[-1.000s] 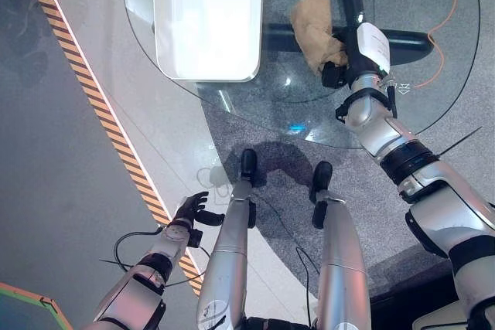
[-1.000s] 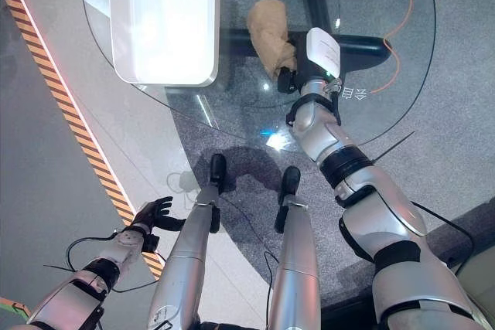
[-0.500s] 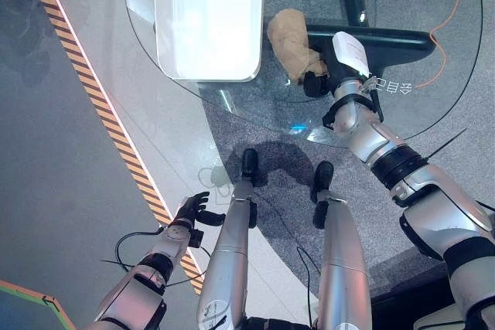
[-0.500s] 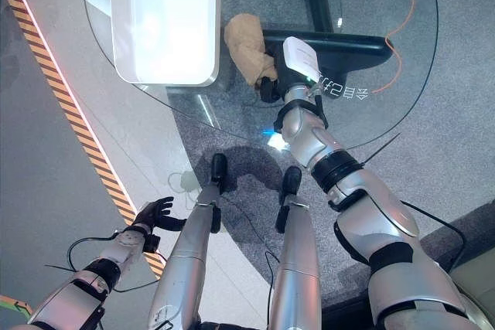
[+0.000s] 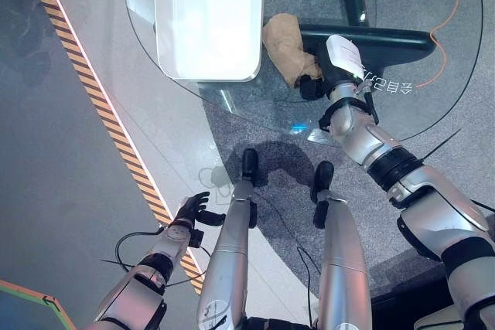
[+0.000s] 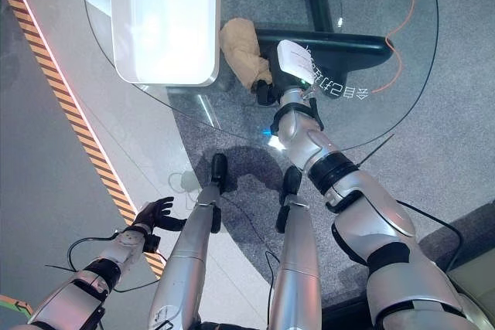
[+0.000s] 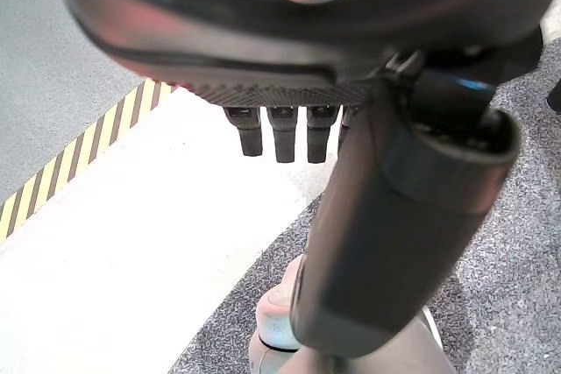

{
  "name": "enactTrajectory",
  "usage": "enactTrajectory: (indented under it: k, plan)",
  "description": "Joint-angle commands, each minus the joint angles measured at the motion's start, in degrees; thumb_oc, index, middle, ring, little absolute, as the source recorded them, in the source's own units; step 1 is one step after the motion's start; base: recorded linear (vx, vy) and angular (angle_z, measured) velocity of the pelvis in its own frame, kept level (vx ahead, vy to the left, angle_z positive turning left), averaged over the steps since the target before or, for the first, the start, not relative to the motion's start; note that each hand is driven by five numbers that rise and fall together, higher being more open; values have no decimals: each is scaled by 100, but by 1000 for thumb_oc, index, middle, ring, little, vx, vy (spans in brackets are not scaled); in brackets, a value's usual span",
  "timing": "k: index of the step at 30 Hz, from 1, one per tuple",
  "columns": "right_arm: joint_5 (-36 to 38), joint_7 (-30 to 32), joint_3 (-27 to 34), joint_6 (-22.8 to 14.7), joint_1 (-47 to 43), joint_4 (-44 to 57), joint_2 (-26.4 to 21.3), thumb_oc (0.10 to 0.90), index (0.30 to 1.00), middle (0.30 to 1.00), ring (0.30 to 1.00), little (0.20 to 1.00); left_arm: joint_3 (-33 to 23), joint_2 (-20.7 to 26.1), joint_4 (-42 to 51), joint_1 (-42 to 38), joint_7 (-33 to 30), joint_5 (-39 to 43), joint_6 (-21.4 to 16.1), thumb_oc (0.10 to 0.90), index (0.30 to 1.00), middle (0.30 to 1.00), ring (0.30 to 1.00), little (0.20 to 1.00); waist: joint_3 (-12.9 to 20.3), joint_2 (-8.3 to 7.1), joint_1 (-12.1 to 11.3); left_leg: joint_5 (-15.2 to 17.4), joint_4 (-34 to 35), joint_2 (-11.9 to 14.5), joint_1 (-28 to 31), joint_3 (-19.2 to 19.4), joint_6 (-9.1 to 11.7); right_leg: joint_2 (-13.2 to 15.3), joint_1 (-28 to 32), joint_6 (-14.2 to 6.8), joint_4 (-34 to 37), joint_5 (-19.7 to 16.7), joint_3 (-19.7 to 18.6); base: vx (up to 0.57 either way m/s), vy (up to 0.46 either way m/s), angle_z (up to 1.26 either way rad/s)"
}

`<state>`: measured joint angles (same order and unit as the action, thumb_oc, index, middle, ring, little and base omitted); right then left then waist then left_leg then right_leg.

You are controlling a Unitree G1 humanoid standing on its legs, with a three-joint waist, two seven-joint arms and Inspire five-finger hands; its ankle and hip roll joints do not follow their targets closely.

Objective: Wipe the table with a cloth and put it in the basket.

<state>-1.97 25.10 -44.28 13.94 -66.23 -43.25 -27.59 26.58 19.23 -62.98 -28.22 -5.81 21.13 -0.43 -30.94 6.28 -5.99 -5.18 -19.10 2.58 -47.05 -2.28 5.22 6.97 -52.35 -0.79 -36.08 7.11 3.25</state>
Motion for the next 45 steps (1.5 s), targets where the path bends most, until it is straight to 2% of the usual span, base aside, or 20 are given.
enactTrajectory:
  k: [1, 15, 16, 17, 19, 20, 21, 23, 24, 26, 28, 29, 30, 32, 34, 35, 37, 38, 39, 45]
  plan:
    - [225, 684, 37, -189, -249, -137, -165, 100, 300, 300, 300, 200, 144, -93, -301, 190, -102, 17, 24, 800, 900, 900, 900, 900, 114, 273, 76, 235, -403, -303, -157, 175, -422, -9, 27, -89, 588, -554, 278, 0, 0, 0]
    - [1067, 1639, 891, -437, -603, -1205, -1268, 100, 300, 300, 300, 200, 118, 190, -181, 344, -7, 175, 31, 800, 900, 900, 900, 900, 114, 200, 55, 371, -626, -234, -318, 92, -491, 0, -98, -98, 346, -488, 336, 6, -3, 1]
    - [1087, 1655, 932, -472, -514, -1268, -1304, 100, 300, 300, 300, 200, 136, 198, -167, 409, 6, 185, 49, 800, 900, 900, 900, 900, 114, 194, 62, 596, -713, -235, -185, 80, -473, 5, 7, -151, 221, -272, 289, 0, 0, 0]
    - [1095, 1675, 954, -474, -572, -1282, -1337, 100, 300, 300, 300, 200, 107, 220, -154, 346, 10, 189, 55, 800, 900, 900, 900, 900, 114, 193, 61, 388, -639, -225, -326, 97, -502, 8, -111, -101, 331, -481, 343, 0, 0, 0]
    - [1169, 1687, 1025, -553, -517, -1484, -1463, 100, 300, 300, 300, 200, 141, 274, -140, 393, 62, 258, 69, 800, 900, 900, 900, 900, 114, 193, 76, 622, -753, -217, -228, 88, -484, 24, -28, -155, 205, -265, 295, 0, 0, 0]
    - [1184, 1692, 1068, -583, -574, -1537, -1513, 100, 300, 300, 300, 200, 113, 292, -134, 339, 62, 270, 61, 800, 900, 900, 900, 900, 114, 193, 75, 417, -682, -206, -371, 107, -511, 32, -146, -103, 312, -470, 352, 70, 7, -2]
    - [1206, 1719, 1123, -615, -481, -1615, -1557, 100, 300, 300, 300, 200, 136, 292, -122, 421, 56, 275, 53, 800, 900, 900, 900, 900, 114, 190, 80, 639, -767, -213, -239, 92, -486, 33, -35, -158, 205, -262, 303, 0, 7, -4]
    - [1241, 1758, 1200, -656, -522, -1708, -1633, 100, 300, 300, 300, 200, 109, 329, -102, 363, 51, 298, 63, 800, 900, 900, 900, 900, 114, 185, 83, 438, -696, -197, -388, 116, -512, 47, -151, -111, 325, -472, 364, -2, 1, -6]
    - [1285, 1776, 1234, -712, -441, -1815, -1669, 100, 300, 300, 300, 200, 128, 342, -115, 414, 71, 313, 69, 800, 900, 900, 900, 900, 114, 183, 91, 656, -775, -198, -251, 100, -488, 47, -37, -164, 219, -263, 312, -3, 0, -3]
    - [1308, 1822, 1324, -692, -377, -1850, -1755, 100, 300, 300, 300, 200, 101, 381, -91, 426, 89, 322, 91, 800, 900, 900, 900, 900, 114, 175, 103, 672, -796, -194, -256, 105, -490, 50, -34, -163, 215, -256, 315, -1, 0, 0]
    - [1384, 1892, 1397, -682, -376, -1896, -1815, 100, 300, 300, 300, 200, 76, 424, -69, 391, 95, 342, 94, 800, 900, 900, 900, 900, 114, 169, 112, 474, -729, -184, -395, 125, -517, 49, -146, -111, 325, -457, 366, -35, 4, 0]
    - [1438, 1938, 1456, -695, -270, -1968, -1830, 100, 300, 300, 300, 200, 89, 424, -68, 452, 99, 349, 102, 800, 900, 900, 900, 900, 114, 164, 118, 692, -805, -184, -259, 106, -493, 38, -27, -164, 221, -245, 312, 0, 0, 0]
    - [1455, 1959, 1509, -703, -297, -2004, -1860, 100, 300, 300, 300, 200, 57, 446, -72, 400, 106, 346, 94, 800, 900, 900, 900, 900, 114, 156, 121, 491, -737, -176, -398, 128, -523, 41, -140, -112, 325, -447, 366, 76, -13, 0]
    - [1524, 2001, 1585, -705, -182, -2097, -1894, 100, 300, 300, 300, 200, 74, 469, -88, 446, 125, 372, 96, 800, 900, 900, 900, 900, 114, 137, 135, 711, -815, -171, -271, 109, -501, 29, -32, -165, 225, -249, 315, 37, -13, -1]
    - [1629, 2039, 1644, -702, -115, -2153, -1947, 100, 300, 300, 300, 200, 54, 508, -102, 427, 149, 381, 108, 800, 900, 900, 900, 900, 114, 104, 151, 716, -817, -162, -281, 106, -500, 17, -31, -167, 241, -258, 316, -37, -15, -3]
    - [1653, 2054, 1675, -699, -149, -2157, -1971, 100, 300, 300, 300, 200, 28, 526, -97, 374, 150, 381, 105, 800, 900, 900, 900, 900, 114, 96, 154, 508, -747, -156, -419, 128, -526, 20, -143, -115, 347, -463, 368, -70, -5, -3]
    - [1706, 2077, 1759, -698, -96, -2210, -1997, 100, 300, 300, 300, 200, 11, 539, -102, 387, 157, 377, 97, 800, 900, 900, 900, 900, 114, 84, 161, 512, -748, -148, -421, 127, -527, 12, -139, -114, 349, -463, 370, 3, -12, -4]
    - [1792, 2114, 1817, -734, 13, -2292, -2003, 100, 300, 300, 300, 200, 25, 545, -127, 433, 173, 381, 98, 800, 900, 900, 900, 900, 114, 70, 170, 736, -831, -143, -289, 105, -502, 3, -25, -168, 244, -258, 318, 4, -16, -3]
    - [1838, 2142, 1868, -750, -13, -2331, -2024, 100, 300, 300, 300, 200, -1, 569, -134, 367, 177, 391, 99, 800, 900, 900, 900, 900, 114, 59, 174, 526, -752, -133, -426, 130, -533, 4, -138, -116, 354, -465, 371, 0, 0, 0]
    - [1998, 2190, 1992, -790, 71, -2497, -2105, 100, 300, 300, 300, 200, -54, 643, -239, 355, 238, 379, 42, 800, 900, 900, 900, 900, 114, 6, 195, 547, -764, -117, -440, 123, -531, -23, -133, -117, 368, -468, 364, -12, -2, 0]
